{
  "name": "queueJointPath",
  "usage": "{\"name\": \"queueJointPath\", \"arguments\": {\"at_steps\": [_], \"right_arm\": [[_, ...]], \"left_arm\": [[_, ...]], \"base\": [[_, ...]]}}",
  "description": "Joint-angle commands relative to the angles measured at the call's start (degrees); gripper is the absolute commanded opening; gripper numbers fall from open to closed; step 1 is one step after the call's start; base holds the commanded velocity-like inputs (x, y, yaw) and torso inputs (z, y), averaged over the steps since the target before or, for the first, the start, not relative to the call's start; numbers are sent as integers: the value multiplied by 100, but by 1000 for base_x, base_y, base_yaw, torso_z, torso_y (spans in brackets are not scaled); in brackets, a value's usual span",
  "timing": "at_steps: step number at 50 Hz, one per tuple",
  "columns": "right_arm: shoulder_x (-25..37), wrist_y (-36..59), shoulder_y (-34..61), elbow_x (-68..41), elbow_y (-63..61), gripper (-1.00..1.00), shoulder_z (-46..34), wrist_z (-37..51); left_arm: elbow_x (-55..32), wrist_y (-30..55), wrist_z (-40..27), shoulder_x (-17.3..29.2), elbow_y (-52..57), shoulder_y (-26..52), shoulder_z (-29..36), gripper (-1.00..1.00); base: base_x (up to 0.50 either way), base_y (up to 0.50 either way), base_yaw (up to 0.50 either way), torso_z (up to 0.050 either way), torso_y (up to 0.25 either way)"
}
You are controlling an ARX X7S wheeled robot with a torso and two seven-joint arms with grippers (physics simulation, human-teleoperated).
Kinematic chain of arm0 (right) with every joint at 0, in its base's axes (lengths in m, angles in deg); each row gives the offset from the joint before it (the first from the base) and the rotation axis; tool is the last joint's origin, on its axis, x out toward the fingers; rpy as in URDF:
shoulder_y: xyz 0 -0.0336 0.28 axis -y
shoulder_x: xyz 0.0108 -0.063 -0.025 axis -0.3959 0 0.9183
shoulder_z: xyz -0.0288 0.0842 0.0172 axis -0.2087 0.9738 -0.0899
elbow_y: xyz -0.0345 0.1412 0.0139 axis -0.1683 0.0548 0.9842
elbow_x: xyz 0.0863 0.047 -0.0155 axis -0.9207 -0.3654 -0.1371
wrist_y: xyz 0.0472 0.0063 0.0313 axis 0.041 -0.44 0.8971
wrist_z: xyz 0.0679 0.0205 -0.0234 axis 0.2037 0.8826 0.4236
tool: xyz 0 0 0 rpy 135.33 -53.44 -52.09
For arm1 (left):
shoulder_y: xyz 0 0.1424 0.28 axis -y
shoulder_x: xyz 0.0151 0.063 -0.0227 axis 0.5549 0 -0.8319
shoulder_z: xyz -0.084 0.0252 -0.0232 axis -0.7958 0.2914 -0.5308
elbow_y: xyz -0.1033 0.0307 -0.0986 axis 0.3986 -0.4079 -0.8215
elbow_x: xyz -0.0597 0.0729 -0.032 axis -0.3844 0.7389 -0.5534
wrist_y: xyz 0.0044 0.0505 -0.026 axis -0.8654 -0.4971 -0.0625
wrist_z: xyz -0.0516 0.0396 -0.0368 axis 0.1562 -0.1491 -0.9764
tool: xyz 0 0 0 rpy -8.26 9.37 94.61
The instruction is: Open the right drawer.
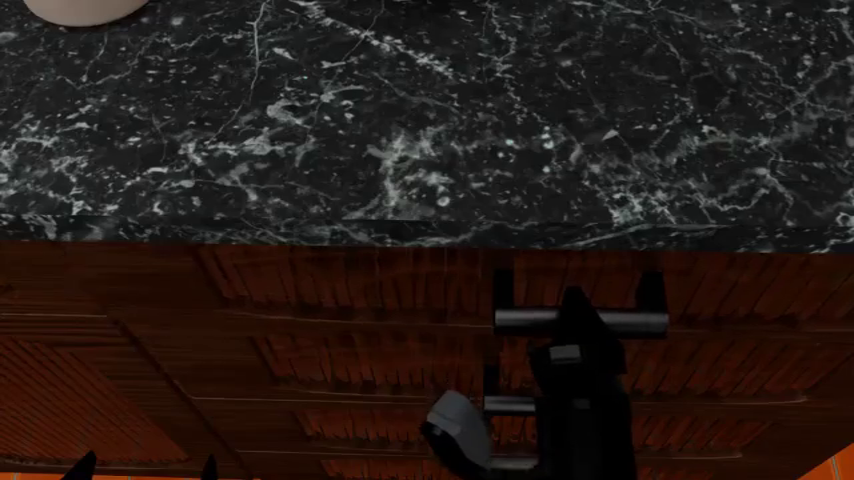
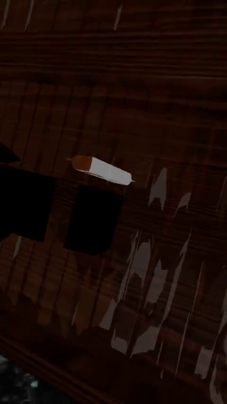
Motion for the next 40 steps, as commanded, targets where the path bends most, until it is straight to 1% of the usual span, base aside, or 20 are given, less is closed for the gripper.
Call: {"name": "queueJointPath", "arguments": {"at_steps": [1,12,19,25,33,40], "right_arm": [[358,351,-251,504,-710,-100,-185,-212],[630,604,-523,776,-1295,-100,-243,-443],[670,658,-751,718,-1430,-100,-190,-326],[843,834,-916,935,-1851,-100,-240,-532],[876,1080,-1144,1072,-2106,-100,-212,-580],[1090,1171,-1292,1347,-2512,-100,-315,-765]], "left_arm": [[-12,13,-22,20,31,1,20,100],[-3,-2,-36,21,-4,22,48,100],[-31,-7,-41,29,-8,26,46,100],[-21,-38,-39,32,-43,34,61,100],[-42,-34,-60,50,-3,15,63,100],[-29,-84,-63,43,-57,36,73,100]], "base": [[0,0,0,0,0],[0,0,0,0,0],[-1,0,0,0,0],[0,0,0,0,3],[-1,0,-1,0,1],[0,0,-1,2,1]]}}
